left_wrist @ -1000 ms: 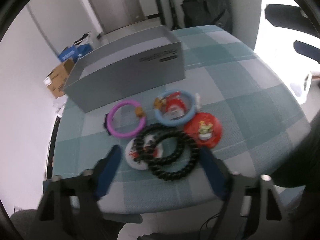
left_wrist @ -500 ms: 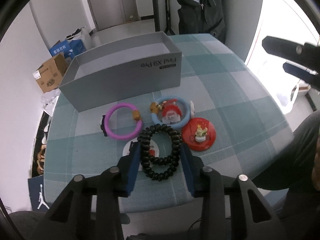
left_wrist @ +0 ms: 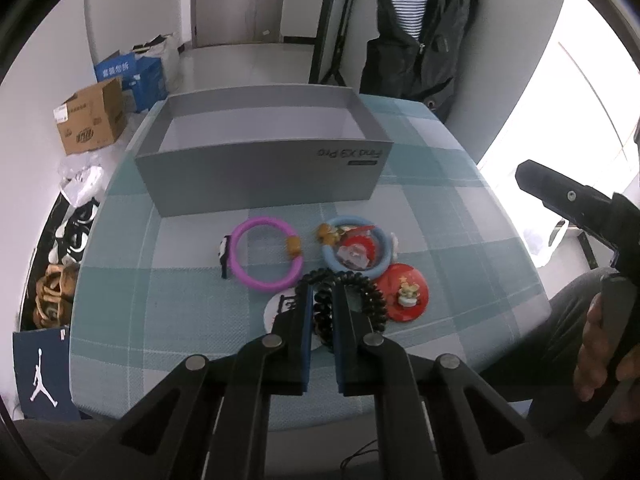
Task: Organize jewelry
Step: 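Lift the black bead bracelet with the left tool while the right tool grasps the pink ring bracelet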
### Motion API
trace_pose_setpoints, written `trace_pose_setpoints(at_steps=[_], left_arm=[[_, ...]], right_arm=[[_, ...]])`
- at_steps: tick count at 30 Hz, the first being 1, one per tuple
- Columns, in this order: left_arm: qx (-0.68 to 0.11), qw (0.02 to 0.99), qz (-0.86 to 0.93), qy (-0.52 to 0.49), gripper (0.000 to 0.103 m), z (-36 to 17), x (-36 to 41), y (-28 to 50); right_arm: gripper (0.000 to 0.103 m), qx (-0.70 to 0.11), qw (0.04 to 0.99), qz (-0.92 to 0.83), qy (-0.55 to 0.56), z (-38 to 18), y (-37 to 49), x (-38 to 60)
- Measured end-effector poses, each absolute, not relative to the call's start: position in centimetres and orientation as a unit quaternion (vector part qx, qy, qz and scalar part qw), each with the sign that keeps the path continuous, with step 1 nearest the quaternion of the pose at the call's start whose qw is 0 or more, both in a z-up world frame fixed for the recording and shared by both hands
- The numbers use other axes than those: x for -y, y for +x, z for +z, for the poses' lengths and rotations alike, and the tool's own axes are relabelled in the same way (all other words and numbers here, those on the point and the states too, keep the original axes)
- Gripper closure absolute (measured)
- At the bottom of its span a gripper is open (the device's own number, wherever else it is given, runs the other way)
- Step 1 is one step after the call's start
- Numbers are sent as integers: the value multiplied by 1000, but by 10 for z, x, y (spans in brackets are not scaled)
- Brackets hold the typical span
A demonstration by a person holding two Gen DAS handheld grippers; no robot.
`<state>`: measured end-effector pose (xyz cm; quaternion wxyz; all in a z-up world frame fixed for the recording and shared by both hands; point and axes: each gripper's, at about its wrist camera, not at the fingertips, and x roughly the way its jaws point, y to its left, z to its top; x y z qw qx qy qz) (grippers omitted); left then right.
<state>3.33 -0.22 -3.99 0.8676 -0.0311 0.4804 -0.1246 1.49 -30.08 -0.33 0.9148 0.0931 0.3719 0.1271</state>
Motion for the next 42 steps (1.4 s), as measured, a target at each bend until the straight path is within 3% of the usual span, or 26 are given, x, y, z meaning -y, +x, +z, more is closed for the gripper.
trace_pose_setpoints(at_steps=[19, 24, 42], left_arm=[[-507, 854, -112, -47, 92, -50, -13, 37], [-510, 850, -125, -35, 97, -48, -11, 42], [-412, 894, -91, -150, 98, 4, -88, 31]], right_arm=[[0, -381, 911, 139, 80, -8, 20, 283], [0, -378, 912, 140, 80, -7, 20, 284], [0, -380, 892, 235, 72, 1, 19, 246]])
